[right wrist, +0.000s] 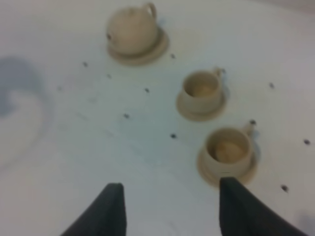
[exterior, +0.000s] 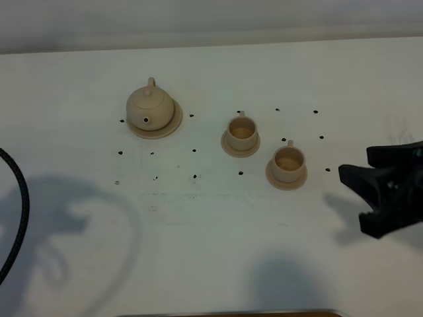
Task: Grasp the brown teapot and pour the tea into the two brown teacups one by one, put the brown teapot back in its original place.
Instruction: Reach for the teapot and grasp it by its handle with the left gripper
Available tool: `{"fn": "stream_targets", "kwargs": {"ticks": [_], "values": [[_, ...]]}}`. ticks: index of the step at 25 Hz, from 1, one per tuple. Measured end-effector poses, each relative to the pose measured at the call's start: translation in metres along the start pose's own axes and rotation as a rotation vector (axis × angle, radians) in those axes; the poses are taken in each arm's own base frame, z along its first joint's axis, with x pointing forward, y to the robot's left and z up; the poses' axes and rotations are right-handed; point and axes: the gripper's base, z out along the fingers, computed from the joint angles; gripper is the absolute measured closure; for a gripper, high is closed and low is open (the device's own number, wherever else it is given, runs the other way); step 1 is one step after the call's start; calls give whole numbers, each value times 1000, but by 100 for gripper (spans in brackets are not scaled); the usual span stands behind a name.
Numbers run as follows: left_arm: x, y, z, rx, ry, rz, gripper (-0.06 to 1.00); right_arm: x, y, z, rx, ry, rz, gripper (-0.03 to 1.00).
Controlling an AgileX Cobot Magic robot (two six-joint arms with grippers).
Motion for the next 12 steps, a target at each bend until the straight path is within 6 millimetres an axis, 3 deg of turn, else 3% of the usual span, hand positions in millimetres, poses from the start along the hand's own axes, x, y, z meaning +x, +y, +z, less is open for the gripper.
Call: {"fn": "stream_targets", "kwargs": {"ticks": [6,9,12], "values": [[2,1,0,-8,22,-7,51,-17,-9,24,32,133,3,53],[4,1,0,-7,42,-7,51,-20,-13,17,91,212,-12,53],[4,1,0,-7,46,-15,51,-23,-24,-7,247,254,16,53]]}}
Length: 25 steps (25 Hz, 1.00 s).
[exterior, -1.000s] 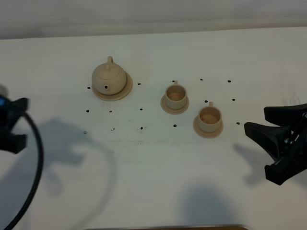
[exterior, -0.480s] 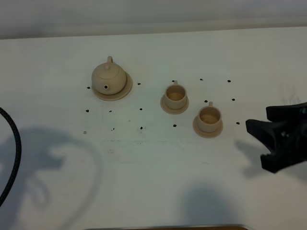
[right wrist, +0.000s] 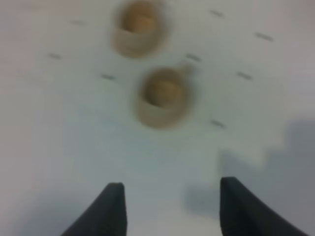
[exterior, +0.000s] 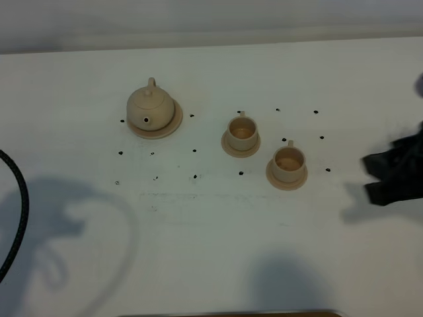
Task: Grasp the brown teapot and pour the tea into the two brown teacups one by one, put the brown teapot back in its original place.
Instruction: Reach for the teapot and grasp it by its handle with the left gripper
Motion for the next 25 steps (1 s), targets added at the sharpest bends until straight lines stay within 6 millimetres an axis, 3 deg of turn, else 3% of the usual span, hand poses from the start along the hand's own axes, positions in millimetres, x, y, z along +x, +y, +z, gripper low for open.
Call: {"fn": "stream_targets", "kwargs": {"ticks": [5,9,11,17,25], "values": [[0,0,0,4,5,-22,51,28,-20,-56,227,21,64,53],[1,-4,10,41,40,-50,51,57,-22,-104,249,-100,119,53],[1,-7,20,74,79,-52,51,74,-21,-115,244,-145,132,53],[-11,-15,50,167,127,-36,51,126,-14,-102,170,-162,177,53],[-19,-19,95,198,203,-15,51,148,-9,-106,110,-216,204,53]]}}
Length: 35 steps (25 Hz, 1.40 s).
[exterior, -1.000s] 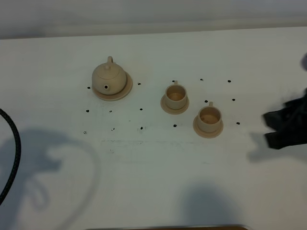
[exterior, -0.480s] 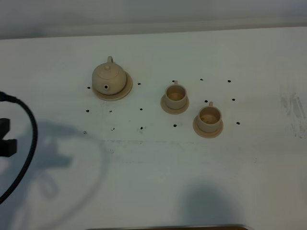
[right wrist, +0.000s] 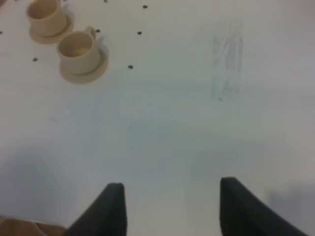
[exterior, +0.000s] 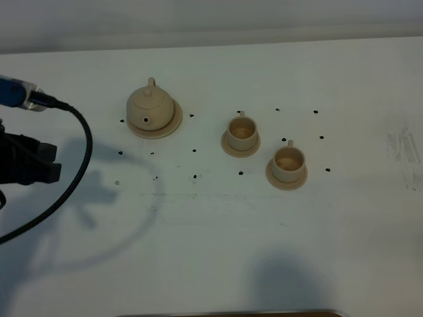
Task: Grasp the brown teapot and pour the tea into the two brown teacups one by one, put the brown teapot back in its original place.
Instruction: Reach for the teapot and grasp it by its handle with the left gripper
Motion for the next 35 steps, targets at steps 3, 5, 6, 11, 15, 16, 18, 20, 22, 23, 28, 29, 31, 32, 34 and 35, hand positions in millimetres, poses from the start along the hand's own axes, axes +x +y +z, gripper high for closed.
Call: {"fn": "stream_targets", "kwargs": {"ticks": [3,5,6,11,15,16,18,20,22,23,28,29,31,32,34,35], "values": [[-8,3,9,-4,1,13,51,5,0,-5,-25,-36,-8,53],[-16,4,14,-10,-12,22,51,8,0,-9,-42,-65,-14,53],[-21,5,16,-11,-18,25,51,9,0,-11,-49,-78,-14,53],[-36,9,29,-20,-33,30,51,14,2,-16,-88,-112,10,53],[-38,13,47,-37,-36,36,51,14,2,-16,-90,-113,13,53],[-38,14,54,-43,-35,40,51,14,2,-16,-91,-112,13,53],[-40,16,66,-43,-15,44,51,14,2,-16,-90,-113,13,53],[-42,18,76,-40,0,44,51,14,2,-16,-72,-115,28,53],[-46,19,84,-40,5,48,51,15,4,-16,-38,-118,58,53],[-48,20,87,-40,4,53,51,15,4,-16,-27,-120,68,53],[-60,22,91,-47,-24,61,51,15,6,-16,23,-126,115,53],[-61,22,91,-45,-29,54,51,15,7,-16,31,-127,122,53],[-63,22,91,-43,-35,42,51,15,7,-16,35,-128,127,53],[-64,22,92,-43,-36,39,51,15,7,-16,35,-128,127,53],[-64,22,94,-43,-36,36,51,15,7,-16,29,-127,130,53],[-64,23,96,-42,-32,35,51,15,8,-16,25,-127,132,53]]}}
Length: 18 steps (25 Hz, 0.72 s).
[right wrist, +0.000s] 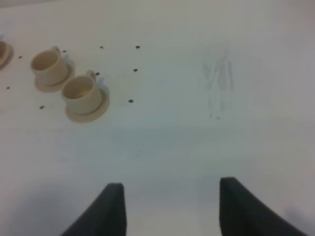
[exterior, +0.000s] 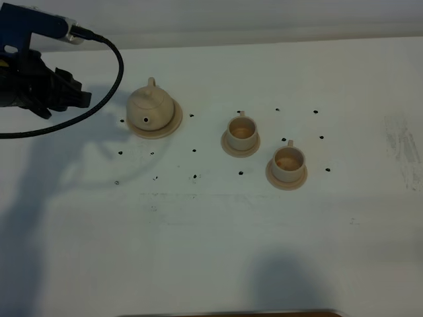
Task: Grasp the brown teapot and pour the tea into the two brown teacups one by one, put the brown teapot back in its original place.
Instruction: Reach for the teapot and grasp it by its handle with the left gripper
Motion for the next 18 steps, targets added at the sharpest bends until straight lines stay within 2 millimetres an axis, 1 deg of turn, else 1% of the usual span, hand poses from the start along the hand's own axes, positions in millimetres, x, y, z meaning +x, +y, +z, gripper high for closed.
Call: {"fn": "stream_targets", "kwargs": {"ticks": [9,18], "values": [[-4,1,29,32,73,-5,51,0,1,0,-7,2,5,53],[-4,1,31,39,86,5,51,0,1,0,-7,2,5,53]]}}
